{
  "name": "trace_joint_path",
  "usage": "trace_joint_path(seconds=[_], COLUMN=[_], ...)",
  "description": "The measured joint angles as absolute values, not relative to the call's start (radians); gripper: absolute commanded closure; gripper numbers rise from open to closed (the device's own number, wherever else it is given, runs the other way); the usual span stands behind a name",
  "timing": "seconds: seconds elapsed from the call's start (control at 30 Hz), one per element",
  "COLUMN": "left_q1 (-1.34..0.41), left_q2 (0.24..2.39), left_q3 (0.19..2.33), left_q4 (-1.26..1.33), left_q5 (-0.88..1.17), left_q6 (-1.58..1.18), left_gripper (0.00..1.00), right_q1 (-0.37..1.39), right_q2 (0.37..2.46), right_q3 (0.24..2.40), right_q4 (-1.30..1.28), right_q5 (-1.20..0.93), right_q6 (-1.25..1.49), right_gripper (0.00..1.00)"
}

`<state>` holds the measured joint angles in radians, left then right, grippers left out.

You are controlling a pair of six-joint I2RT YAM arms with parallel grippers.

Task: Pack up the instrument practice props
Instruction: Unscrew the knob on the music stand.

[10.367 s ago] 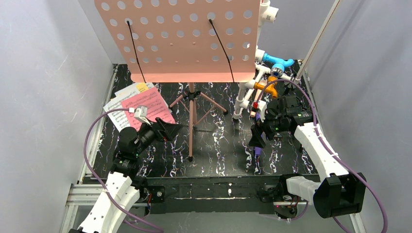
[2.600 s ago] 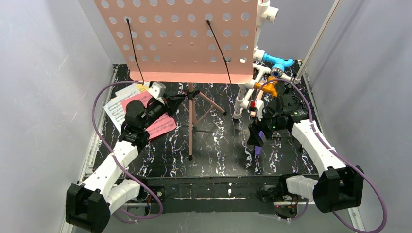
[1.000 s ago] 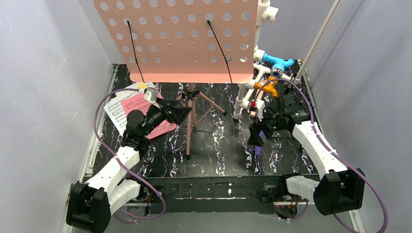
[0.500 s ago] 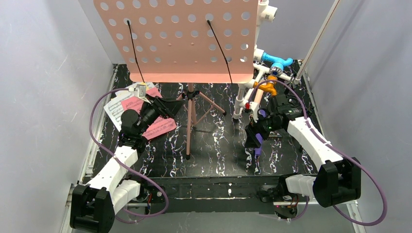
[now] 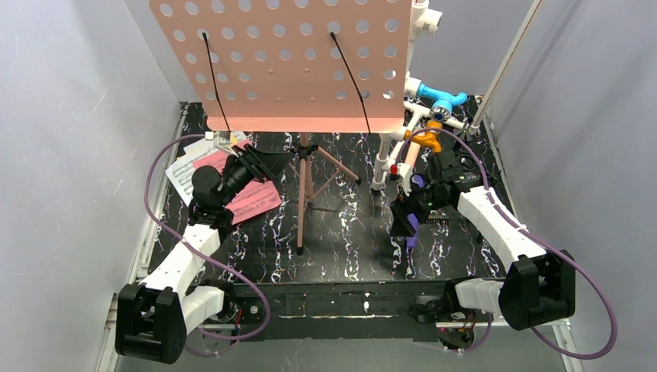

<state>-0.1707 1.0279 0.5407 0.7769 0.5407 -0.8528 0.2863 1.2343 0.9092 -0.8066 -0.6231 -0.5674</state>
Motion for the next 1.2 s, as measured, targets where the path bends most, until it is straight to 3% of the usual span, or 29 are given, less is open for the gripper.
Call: trace_joint_path(seconds=[0.13, 0.3, 0.63, 1.0, 1.2], left_q1=[-0.167, -0.166, -0.166, -0.166, -0.166], left_q2=[1.065, 1.108, 1.110, 1.131, 1.152], left_q3=[0.582, 0.635, 0.629, 0.618, 0.621], left_q4=[0.778, 0.784, 0.788, 0.796, 0.797], left_q5=[0.556, 0.572, 0.636, 0.693, 0.697], left_q6=[-0.893, -0.939, -0.965, -0.956, -0.966], left_gripper=[0.11, 0.26, 0.27, 0.62, 0.73], right_q1=[0.286, 0.286, 0.286, 0.287, 0.287], right_q2=[1.234, 1.234, 1.234, 1.232, 1.232], right_q3=[0.909, 0.909, 0.909, 0.909, 0.909], right_q4=[-0.807, -0.806, -0.807, -0.808, -0.809], right_q5=[-0.623, -0.619, -0.609, -0.607, -0.605], right_q6=[-0.567, -0.564, -0.564, -0.564, -0.564], right_gripper=[0.00, 0.00, 0.00, 0.00, 0.00])
